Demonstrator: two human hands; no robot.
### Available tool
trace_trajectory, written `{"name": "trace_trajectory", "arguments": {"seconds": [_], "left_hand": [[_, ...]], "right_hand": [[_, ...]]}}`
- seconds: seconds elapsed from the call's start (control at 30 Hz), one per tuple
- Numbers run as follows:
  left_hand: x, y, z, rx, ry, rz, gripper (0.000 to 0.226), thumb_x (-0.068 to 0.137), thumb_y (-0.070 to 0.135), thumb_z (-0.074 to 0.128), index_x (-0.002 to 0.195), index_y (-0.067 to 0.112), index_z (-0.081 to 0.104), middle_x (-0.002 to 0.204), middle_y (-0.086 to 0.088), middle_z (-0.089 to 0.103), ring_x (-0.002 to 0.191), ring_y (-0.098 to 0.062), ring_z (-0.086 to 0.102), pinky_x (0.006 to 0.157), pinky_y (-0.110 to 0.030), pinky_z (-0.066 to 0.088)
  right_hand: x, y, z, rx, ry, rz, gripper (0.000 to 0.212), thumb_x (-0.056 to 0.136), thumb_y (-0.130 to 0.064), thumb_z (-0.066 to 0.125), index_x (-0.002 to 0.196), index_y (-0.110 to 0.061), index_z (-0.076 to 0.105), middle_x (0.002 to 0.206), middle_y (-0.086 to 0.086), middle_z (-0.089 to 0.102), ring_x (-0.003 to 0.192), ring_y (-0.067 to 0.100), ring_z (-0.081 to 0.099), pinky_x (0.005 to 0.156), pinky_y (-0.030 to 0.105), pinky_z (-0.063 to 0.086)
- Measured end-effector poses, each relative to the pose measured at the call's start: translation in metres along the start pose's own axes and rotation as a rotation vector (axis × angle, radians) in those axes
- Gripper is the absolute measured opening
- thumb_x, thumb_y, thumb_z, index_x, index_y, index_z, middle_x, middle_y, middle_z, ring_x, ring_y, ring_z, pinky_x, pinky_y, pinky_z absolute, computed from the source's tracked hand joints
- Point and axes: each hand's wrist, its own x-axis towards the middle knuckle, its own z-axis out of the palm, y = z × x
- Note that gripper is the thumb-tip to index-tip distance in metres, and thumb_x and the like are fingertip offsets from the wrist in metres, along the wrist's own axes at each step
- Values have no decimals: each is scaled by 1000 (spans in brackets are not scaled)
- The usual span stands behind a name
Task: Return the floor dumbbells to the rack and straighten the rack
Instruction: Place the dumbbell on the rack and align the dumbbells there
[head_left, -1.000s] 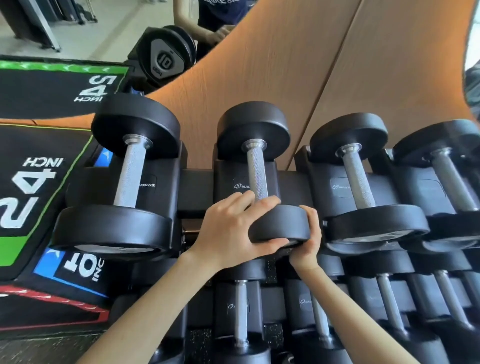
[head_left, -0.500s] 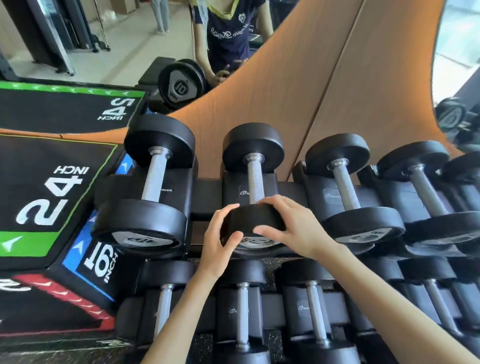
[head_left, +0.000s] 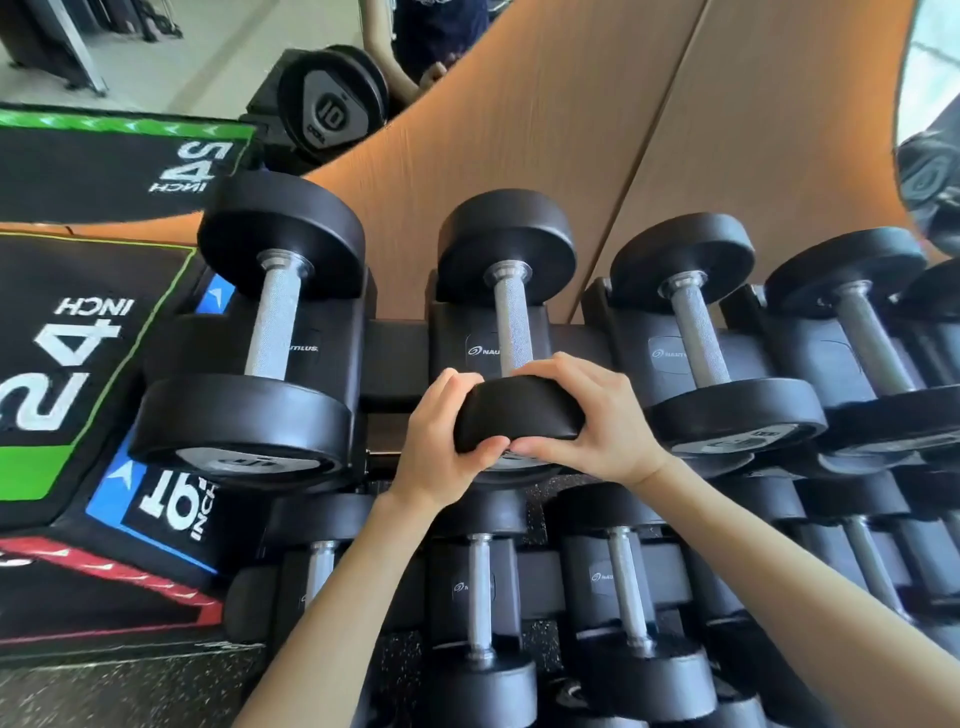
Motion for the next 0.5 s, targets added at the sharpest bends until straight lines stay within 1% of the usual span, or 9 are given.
{"name": "trace_trajectory", "arguments": {"seconds": [0.07, 0.13, 0.2, 0.23, 0.3, 0.37, 0.4, 0.43, 0.5], "left_hand": [[4, 7, -3, 132, -57, 37, 60, 82, 76, 38, 101, 19, 45, 85, -4, 47, 77, -16, 44, 68, -26, 37], [10, 18, -4, 311, -86, 98, 60, 82, 75, 37, 98, 17, 45, 80, -8, 47, 75, -22, 46, 66, -29, 37], [19, 30, 2, 522, -79, 188, 64, 83, 73, 38, 96, 12, 51, 74, -9, 45, 68, -27, 48, 62, -33, 41], [24, 36, 6, 607, -79, 225, 67, 81, 72, 40, 96, 9, 56, 72, -10, 46, 65, -28, 48, 59, -34, 42], [32, 47, 11, 712, -98, 282, 70, 78, 71, 43, 96, 6, 61, 72, -11, 50, 62, -29, 50, 57, -34, 44], [34, 50, 9, 723, -119, 307, 67, 77, 71, 47, 95, 7, 61, 76, -9, 56, 66, -26, 53, 60, -33, 44], [31, 48, 5, 680, -122, 291, 65, 77, 69, 50, 95, 8, 61, 80, -7, 58, 71, -24, 54, 63, -32, 44], [26, 45, 0, 598, -116, 249, 63, 78, 68, 52, 97, 9, 61, 86, -4, 60, 78, -21, 55, 68, -29, 43], [13, 35, -10, 359, -88, 111, 64, 80, 67, 52, 106, 9, 60, 98, 0, 59, 92, -17, 54, 80, -22, 40]], "right_hand": [[-7, 8, 3, 52, 63, 31, 61, 77, -64, 57, 106, -10, 57, 89, -2, 60, 81, 8, 55, 74, 25, 46], [-15, 15, 9, 146, 140, 94, 64, 77, -69, 51, 104, -11, 53, 90, -9, 54, 81, 2, 51, 74, 19, 41], [-23, 22, 17, 218, 238, 174, 67, 77, -74, 44, 104, -13, 49, 95, -18, 51, 83, -7, 48, 74, 13, 39], [-28, 24, 22, 249, 291, 223, 69, 78, -76, 40, 105, -13, 48, 97, -18, 51, 84, -10, 48, 74, 10, 38], [-36, 27, 32, 295, 396, 303, 78, 78, -78, 33, 108, -8, 47, 93, -6, 51, 85, -13, 49, 74, 5, 38], [-40, 27, 37, 303, 408, 328, 80, 80, -77, 30, 110, -5, 46, 91, 1, 49, 83, -13, 49, 71, 5, 38], [-39, 26, 38, 289, 375, 323, 76, 80, -76, 31, 110, -8, 45, 91, 2, 49, 82, -10, 48, 70, 7, 38], [-37, 24, 37, 265, 336, 313, 71, 81, -76, 31, 109, -12, 44, 92, 1, 49, 79, -6, 47, 69, 11, 38], [-34, 22, 34, 227, 273, 278, 67, 80, -75, 32, 110, -16, 42, 93, 0, 49, 76, 5, 46, 69, 20, 38]]}}
